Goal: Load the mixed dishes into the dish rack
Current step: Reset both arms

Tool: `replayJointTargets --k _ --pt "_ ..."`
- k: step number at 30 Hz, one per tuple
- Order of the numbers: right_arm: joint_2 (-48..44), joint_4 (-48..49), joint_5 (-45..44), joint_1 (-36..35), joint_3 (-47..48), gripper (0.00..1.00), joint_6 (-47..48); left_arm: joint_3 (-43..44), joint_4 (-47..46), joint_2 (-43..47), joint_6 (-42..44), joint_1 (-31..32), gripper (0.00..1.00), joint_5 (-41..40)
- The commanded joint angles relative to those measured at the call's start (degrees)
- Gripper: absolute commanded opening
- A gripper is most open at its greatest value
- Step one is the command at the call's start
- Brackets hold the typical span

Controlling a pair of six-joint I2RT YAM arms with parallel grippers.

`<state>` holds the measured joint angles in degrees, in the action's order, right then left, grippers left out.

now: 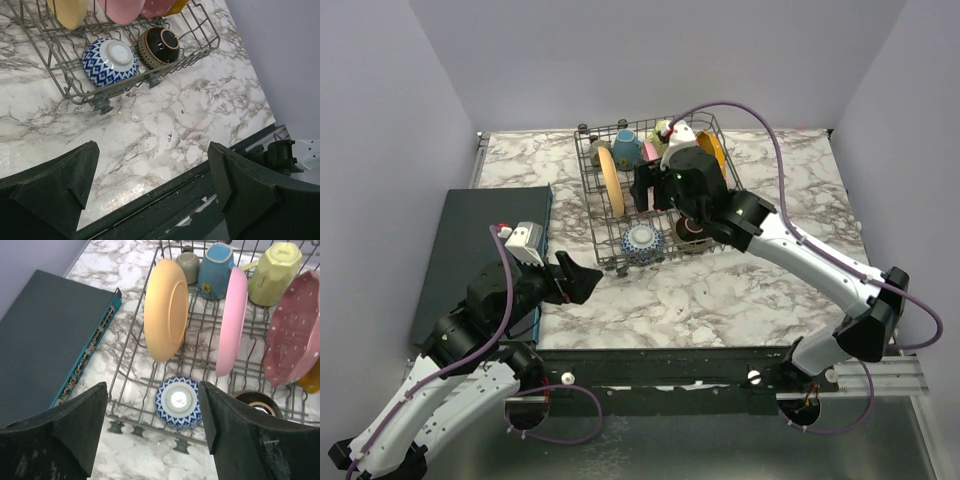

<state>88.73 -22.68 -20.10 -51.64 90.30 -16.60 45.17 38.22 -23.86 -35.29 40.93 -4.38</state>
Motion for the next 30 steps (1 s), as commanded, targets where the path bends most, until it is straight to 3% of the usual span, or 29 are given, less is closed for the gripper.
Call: replayJointTargets --k 1,30 --pt "-7.0 4.7 3.3 0.0 -6.8 0.8 0.5 -0.2 -0.9 -1.0 0.4 -0.2 0.99 -0.1" --pt "-46.3 13.7 16.3 0.0 -47.0 0.86 6.4 2.1 -2.6 -3.1 1.8 -0.2 0.99 -3.2"
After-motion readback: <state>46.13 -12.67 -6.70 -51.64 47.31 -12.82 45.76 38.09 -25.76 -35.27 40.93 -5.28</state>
